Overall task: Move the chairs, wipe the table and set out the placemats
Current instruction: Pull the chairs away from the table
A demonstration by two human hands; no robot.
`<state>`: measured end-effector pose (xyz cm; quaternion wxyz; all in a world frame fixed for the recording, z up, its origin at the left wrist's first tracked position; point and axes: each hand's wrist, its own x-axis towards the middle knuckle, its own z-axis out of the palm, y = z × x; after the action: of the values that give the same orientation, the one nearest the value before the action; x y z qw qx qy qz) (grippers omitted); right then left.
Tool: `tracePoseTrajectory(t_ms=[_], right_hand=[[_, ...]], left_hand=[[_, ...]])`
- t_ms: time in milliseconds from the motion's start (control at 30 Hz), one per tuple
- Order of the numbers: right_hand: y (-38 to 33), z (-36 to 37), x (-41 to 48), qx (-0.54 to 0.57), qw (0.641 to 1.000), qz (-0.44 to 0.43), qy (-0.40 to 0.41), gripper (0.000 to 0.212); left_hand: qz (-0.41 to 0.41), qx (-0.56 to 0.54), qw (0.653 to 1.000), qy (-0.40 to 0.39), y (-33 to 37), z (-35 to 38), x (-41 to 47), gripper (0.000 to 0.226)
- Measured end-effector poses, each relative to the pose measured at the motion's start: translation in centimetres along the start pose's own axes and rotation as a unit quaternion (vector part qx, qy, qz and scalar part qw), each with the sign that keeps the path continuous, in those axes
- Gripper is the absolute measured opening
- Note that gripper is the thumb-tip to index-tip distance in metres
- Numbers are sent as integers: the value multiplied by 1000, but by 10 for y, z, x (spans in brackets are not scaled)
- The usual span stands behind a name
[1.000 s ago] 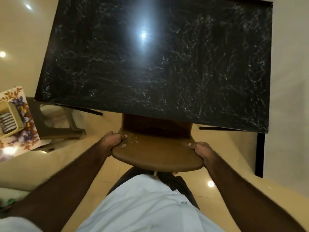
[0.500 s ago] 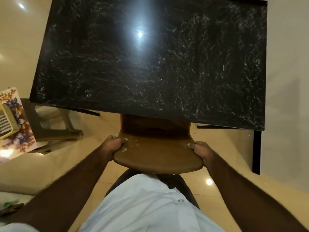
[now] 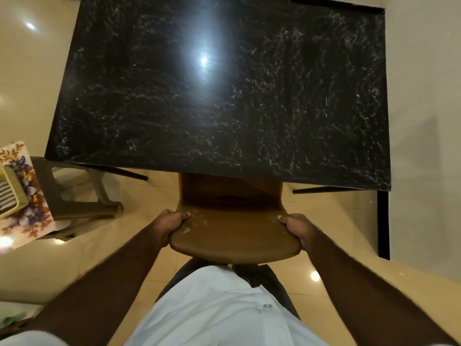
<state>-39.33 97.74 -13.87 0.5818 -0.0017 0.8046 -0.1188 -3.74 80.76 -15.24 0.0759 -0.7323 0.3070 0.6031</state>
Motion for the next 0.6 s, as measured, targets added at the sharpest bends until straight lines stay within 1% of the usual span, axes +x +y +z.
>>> tracePoseTrajectory(t_ms=[133, 233, 433, 600], right_hand=[[0, 4, -7, -22, 1000, -15, 3, 43], [3, 4, -9, -19, 1000, -19, 5, 41], [4, 6, -15, -23, 999, -39, 20, 36], [6, 9, -16, -29, 998, -44, 30, 34]], left_hand=[[-16, -5, 1000, -23, -6, -4, 6, 44], [-19, -17, 999, -35, -9, -5, 6, 40], [-11, -8, 1000, -22, -7, -4, 1, 32], [-8, -7, 1000, -21, -5, -6, -3, 31]])
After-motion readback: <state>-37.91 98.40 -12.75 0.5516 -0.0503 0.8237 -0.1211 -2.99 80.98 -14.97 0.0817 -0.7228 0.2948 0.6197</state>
